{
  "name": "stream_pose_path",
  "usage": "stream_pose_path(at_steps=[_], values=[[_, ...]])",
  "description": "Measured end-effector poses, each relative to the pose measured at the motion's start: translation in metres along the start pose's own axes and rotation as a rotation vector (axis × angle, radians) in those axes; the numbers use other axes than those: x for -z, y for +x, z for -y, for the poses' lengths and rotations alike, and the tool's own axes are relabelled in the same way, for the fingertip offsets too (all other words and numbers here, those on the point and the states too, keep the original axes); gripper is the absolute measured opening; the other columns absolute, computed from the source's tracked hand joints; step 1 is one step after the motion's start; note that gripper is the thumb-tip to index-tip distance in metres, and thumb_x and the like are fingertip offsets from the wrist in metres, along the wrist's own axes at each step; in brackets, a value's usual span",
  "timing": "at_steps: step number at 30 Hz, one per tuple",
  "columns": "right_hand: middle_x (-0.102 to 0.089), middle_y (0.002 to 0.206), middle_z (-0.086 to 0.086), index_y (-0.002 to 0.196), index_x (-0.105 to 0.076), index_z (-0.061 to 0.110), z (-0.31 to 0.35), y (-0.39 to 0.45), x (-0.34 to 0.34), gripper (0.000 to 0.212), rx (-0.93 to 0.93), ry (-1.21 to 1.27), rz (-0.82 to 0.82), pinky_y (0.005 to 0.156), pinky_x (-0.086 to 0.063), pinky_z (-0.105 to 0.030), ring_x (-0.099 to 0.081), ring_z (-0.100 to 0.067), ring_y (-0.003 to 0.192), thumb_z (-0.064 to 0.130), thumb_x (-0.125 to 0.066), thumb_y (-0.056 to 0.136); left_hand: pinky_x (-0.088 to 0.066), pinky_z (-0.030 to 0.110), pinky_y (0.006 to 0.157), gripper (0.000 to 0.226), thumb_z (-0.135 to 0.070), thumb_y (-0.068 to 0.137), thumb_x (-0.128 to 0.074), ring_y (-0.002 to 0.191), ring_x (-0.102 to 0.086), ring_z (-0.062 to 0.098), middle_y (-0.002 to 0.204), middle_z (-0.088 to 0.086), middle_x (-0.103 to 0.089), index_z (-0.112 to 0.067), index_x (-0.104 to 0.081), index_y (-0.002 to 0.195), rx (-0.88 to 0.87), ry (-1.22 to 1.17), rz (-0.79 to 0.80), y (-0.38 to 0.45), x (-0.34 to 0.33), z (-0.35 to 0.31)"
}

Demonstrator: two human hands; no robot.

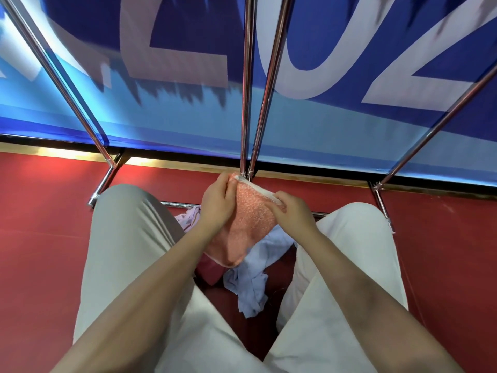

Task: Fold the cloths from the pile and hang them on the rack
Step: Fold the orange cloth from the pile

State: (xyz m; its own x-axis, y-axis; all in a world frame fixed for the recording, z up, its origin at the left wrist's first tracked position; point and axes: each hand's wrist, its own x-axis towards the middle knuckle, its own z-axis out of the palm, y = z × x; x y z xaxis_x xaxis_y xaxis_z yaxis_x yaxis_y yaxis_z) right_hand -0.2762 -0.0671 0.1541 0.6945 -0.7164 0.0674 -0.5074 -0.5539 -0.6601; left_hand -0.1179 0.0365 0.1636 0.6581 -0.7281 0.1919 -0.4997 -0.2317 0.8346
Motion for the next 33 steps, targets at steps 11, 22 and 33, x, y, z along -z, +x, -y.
stream_pose_path(at_steps=[11, 22, 33], values=[[-0.048, 0.074, 0.016, 0.125, -0.053, 0.024, 0.008, -0.003, 0.01, 0.046, -0.042, 0.008, -0.024, 0.07, -0.035, -0.028, -0.049, -0.015, 0.081, 0.043, -0.067, 0.085, -0.038, 0.012, 0.068, 0.017, -0.018, 0.104, -0.039, 0.076, -0.053, -0.01, 0.083, -0.014, -0.057, -0.02, -0.054, 0.098, -0.05, -0.143, 0.047, -0.014, 0.014, 0.007], [-0.053, 0.089, -0.001, 0.078, -0.063, 0.012, 0.001, 0.011, 0.006, 0.019, -0.228, 0.36, 0.013, 0.075, -0.042, -0.031, -0.05, -0.017, 0.087, 0.02, -0.08, 0.074, -0.041, 0.013, 0.079, 0.02, -0.02, 0.104, -0.04, 0.087, -0.054, -0.005, 0.094, -0.013, -0.06, -0.016, -0.059, 0.105, -0.04, -0.264, 0.045, -0.015, 0.023, 0.002], [-0.071, 0.087, -0.001, 0.093, -0.067, 0.016, 0.021, -0.001, 0.022, 0.006, -0.34, 0.972, -0.195, 0.072, -0.054, -0.029, -0.067, -0.016, 0.082, 0.02, -0.064, 0.091, -0.034, 0.016, 0.062, 0.019, -0.02, 0.105, -0.037, 0.071, -0.051, -0.008, 0.078, -0.016, -0.052, -0.014, -0.055, 0.101, -0.032, -0.15, -0.137, -0.008, 0.013, -0.007]])
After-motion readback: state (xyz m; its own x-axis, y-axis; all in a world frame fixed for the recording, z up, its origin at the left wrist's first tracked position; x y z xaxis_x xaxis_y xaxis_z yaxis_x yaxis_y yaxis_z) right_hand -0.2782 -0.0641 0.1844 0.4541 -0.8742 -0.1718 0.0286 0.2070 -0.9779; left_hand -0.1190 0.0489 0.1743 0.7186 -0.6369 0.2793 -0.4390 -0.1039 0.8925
